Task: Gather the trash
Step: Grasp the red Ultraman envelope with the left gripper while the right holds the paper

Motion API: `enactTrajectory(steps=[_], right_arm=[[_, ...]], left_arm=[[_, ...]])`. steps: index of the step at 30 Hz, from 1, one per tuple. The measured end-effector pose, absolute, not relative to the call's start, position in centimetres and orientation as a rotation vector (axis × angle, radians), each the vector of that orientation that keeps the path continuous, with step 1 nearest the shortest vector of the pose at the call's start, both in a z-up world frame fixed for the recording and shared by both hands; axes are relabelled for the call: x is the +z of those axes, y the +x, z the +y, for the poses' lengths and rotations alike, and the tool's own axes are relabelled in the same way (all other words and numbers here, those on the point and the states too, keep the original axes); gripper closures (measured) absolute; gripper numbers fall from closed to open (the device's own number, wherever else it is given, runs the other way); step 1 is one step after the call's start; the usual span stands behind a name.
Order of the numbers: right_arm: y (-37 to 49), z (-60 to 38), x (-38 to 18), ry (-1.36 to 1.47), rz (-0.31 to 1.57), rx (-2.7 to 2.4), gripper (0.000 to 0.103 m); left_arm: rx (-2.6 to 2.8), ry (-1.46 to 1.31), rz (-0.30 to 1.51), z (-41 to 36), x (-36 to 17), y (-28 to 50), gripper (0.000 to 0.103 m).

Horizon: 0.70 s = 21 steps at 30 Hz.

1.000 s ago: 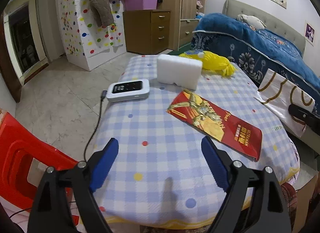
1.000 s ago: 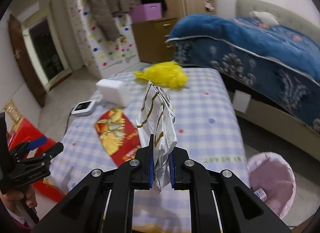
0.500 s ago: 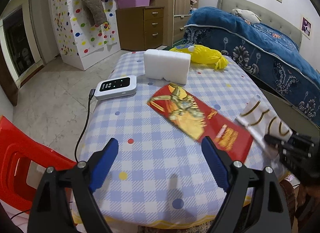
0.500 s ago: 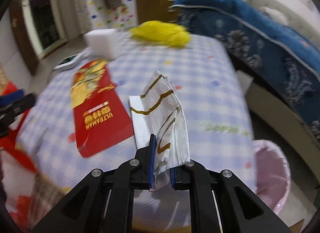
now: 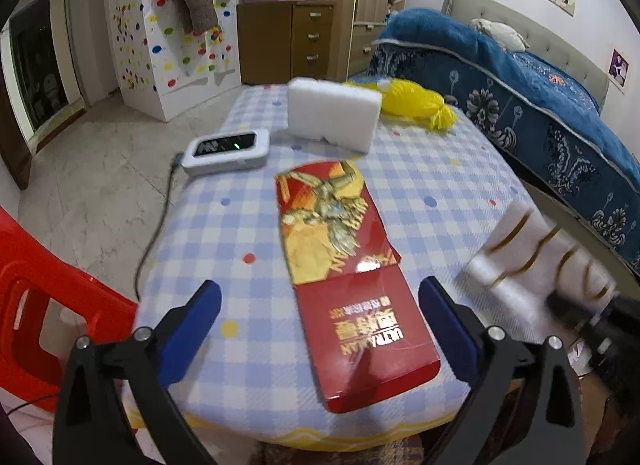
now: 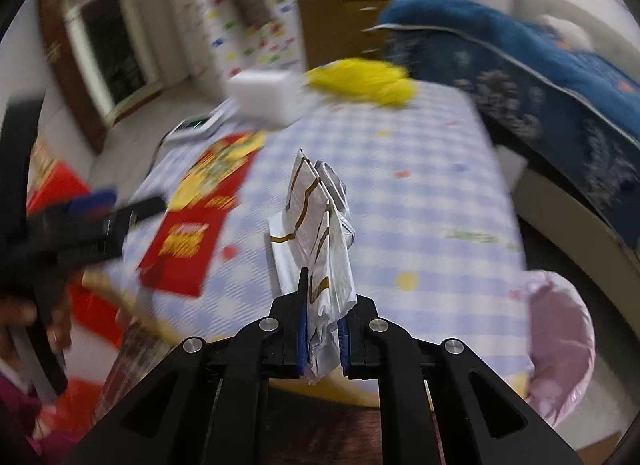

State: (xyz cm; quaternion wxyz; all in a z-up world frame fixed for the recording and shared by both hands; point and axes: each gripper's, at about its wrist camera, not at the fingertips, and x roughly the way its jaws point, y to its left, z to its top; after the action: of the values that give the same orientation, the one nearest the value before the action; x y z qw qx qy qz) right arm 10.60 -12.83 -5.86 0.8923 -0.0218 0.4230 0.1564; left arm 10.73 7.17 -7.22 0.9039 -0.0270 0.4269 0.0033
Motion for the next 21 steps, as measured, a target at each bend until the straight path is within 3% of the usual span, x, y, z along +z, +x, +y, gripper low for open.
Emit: enactTrajectory(steps=[9,19,20,21], right_arm=[[11.0,-17.9,-5.2,0.069,0.843,0.242,0.091],[10.7,-18.9,-5.8,0.092,0.853,0.244,0.091],[10.7,-18.9,-5.8,0.091,0.854,0.242,0.091],[10.7,-18.9,-5.8,0.088,0.855,0.241,0.091]], left_arm=[[0.084,-0.019,0.987,5.1,-11.0,14.6,0.007],[0.102,-0.013,0.961,4.9,-11.0,17.3,0.006],[0.097,-0.01,0.955,4.9,-11.0,17.3,0.008],[0.083,0.001,0.941,4.8,-10.9,17.1,0.018]])
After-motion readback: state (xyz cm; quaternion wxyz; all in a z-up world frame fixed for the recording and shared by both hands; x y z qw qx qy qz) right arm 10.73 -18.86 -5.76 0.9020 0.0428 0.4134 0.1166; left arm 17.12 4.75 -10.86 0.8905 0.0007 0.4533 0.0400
